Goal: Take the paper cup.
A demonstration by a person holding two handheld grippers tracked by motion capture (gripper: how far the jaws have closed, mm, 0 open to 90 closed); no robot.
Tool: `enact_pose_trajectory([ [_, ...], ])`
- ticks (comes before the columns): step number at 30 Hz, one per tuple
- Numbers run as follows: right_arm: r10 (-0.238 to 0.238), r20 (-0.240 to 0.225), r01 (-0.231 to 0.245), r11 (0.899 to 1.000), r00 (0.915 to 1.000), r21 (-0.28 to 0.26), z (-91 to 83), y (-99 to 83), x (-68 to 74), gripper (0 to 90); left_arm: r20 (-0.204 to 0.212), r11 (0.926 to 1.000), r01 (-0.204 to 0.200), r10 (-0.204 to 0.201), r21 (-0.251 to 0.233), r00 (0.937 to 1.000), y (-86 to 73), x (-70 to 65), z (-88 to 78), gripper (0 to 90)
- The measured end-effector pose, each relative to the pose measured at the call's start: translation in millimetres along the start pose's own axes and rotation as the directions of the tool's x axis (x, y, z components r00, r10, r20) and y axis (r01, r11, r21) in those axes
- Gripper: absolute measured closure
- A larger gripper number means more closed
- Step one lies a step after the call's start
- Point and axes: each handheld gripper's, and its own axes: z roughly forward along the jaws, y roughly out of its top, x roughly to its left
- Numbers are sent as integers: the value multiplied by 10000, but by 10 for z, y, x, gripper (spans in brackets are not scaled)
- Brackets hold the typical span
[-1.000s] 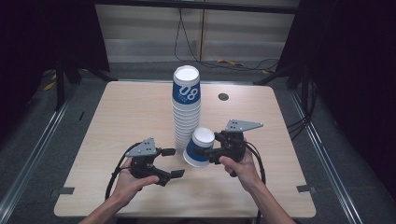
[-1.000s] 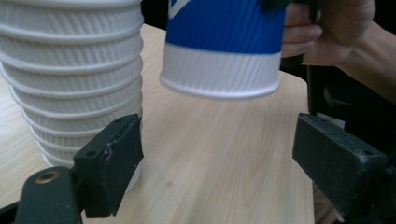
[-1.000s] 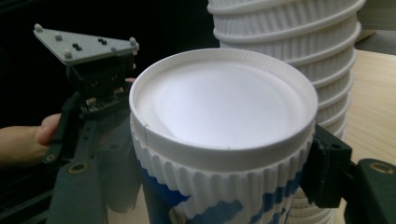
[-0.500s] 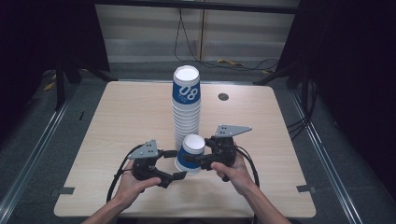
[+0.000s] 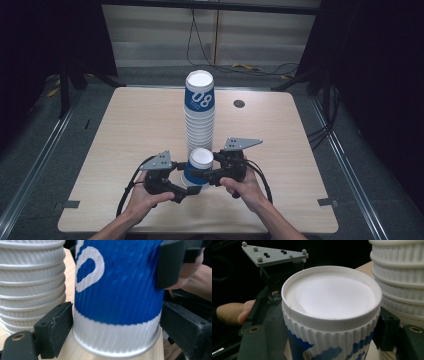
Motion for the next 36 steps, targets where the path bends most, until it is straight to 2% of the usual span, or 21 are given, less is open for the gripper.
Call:
enact_pose_trajectory([
  [3, -138, -79, 138, 9999, 9999, -11, 26, -5, 29, 283, 102, 9999, -11, 12, -101, 9999, 3, 4, 0, 149],
  [18, -159, -369, 155, 9998, 9992, -111, 83, -24, 102, 282, 227, 9999, -128, 129, -64, 9997, 0, -37, 27, 156],
  [24, -268, -337, 264, 9996, 9991, -136, 61, -29, 113, 277, 235, 9993, -377, 378, -51, 9990, 5, -47, 11, 187],
  [28, -100, -430, 97, 9999, 9990, -70, 62, -34, 104, 273, 291, 9983, -575, 571, 127, 9979, 10, -42, -15, 198],
  [33, 14, -566, -8, 9999, 9984, 107, 50, -17, 101, 266, 387, 9985, -522, 516, 148, 9979, 12, -54, -18, 205],
  [36, -177, -468, 187, 9996, 9987, 206, 44, -10, 118, 257, 536, 9985, -462, 446, 287, 9976, 8, -56, -18, 206],
])
